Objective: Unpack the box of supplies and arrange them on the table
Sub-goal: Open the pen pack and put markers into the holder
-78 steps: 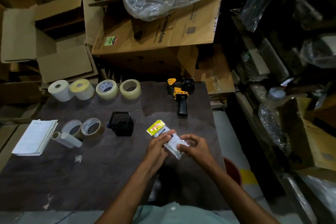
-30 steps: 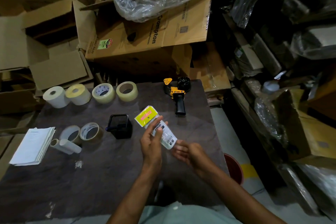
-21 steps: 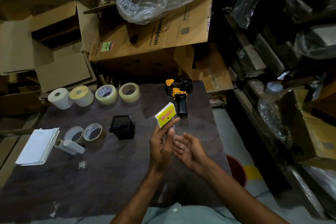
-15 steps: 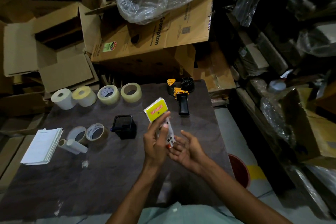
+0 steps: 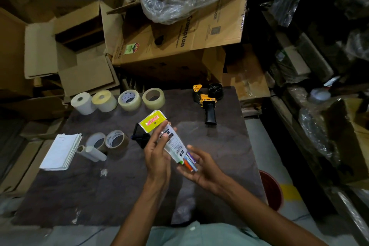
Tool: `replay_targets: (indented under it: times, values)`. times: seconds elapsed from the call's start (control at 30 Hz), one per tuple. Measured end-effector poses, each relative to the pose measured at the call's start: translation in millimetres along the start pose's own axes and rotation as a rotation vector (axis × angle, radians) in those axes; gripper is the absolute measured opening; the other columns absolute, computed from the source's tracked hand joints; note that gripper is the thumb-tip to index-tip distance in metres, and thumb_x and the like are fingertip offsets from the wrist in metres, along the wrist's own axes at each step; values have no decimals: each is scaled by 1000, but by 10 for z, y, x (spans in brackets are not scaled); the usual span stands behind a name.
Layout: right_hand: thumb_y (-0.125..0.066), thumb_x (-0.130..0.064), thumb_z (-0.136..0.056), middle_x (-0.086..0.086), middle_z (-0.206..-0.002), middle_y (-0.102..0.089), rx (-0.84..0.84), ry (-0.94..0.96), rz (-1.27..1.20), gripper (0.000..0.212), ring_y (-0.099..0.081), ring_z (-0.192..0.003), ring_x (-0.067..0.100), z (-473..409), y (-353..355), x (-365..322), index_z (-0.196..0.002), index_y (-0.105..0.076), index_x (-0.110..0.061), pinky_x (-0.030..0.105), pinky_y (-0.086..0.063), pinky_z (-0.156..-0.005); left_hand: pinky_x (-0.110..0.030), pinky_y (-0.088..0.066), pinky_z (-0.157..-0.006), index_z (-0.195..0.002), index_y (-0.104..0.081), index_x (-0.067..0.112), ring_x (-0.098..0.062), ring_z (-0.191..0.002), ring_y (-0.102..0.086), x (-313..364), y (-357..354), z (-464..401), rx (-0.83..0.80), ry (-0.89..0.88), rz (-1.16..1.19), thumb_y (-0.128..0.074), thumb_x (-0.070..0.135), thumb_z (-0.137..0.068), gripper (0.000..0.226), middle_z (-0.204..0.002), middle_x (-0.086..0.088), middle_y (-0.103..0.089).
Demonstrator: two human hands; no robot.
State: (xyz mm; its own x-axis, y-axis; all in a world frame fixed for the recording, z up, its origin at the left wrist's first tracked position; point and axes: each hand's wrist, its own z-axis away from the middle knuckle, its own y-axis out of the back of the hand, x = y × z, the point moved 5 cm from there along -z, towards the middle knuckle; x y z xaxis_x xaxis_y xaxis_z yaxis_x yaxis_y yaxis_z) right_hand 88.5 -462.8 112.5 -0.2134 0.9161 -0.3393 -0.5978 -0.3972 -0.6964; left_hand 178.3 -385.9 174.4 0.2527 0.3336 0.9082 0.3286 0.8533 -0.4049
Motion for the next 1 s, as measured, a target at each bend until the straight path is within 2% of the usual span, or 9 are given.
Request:
replay_targets:
  times: [0.13,0.27,0.33,0.47,0.57,0.67,0.73,0.87,1.0]
  values:
    - [-71,-29,-83,11,-93,-71,-14,27,167,40,-65,-74,15,-15,-111,78,-113,-67,-3,25,-58,-64,-42,-50,-94,-129,-61,12,-28,-119,-62,-21,109,39,75,-48,-42,-46,0,-97,37,-123,-1,-69]
    - [-76,-8,-80,13,-100,-74,-15,126,217,31,-67,-86,17,-45,-159,120,-108,-65,-1,27,-59,-75,-48,-45,-103,-125,-63,14,-30,-121,-60,-69,200,67,127,-64,-21,-40,-3,-98,39,-119,6,-71]
    - [-76,-1,-79,15,-102,-74,-10,184,213,29,-69,-87,19,-50,-158,147,-105,-64,-2,27,-59,-76,-48,-44,-104,-123,-65,18,-29,-121,-60,-93,289,57,149,-67,-29,-41,-3,-97,41,-121,1,-70]
    - [-69,-4,-86,18,-110,-71,-37,255,179,22,-71,-92,22,-25,-164,158,-108,-65,-3,26,-59,-80,-33,-53,-90,-120,-68,20,-20,-115,-63,-29,452,63,209,-87,-1,-44,-4,-97,41,-127,-4,-66]
    - [-62,-11,-93,18,-112,-71,-74,236,134,24,-72,-91,20,-17,-187,164,-114,-66,0,28,-58,-85,-23,-54,-85,-121,-65,14,-12,-111,-65,11,511,79,236,-111,42,-43,-7,-97,39,-123,1,-68]
    - [-62,-5,-91,18,-116,-70,-75,201,106,27,-71,-93,20,-35,-187,192,-117,-65,3,28,-56,-89,-32,-52,-98,-123,-64,11,-13,-115,-63,-9,580,82,267,-100,63,-44,-7,-96,38,-131,-4,-64]
    - [-63,-2,-89,18,-118,-69,-72,163,113,29,-70,-97,21,-51,-173,216,-118,-65,4,27,-55,-91,-33,-52,-99,-124,-63,9,-14,-114,-63,-17,625,88,288,-87,82,-43,-7,-96,38,-133,-7,-62]
    - [-66,0,-85,13,-112,-72,-16,101,163,23,-71,-94,16,-67,-93,236,-106,-73,1,20,-58,-77,-38,-53,-97,-128,-61,7,-26,-118,-62,-1,789,70,306,-99,127,-43,-6,-97,38,-132,-10,-63]
    - [-69,-8,-79,24,-108,-71,22,-13,116,29,-72,-86,25,-86,-37,318,-105,-69,5,28,-61,-71,-38,-55,-95,-129,-61,8,-25,-116,-64,4,901,95,308,-91,115,-45,-7,-96,39,-128,-7,-66]
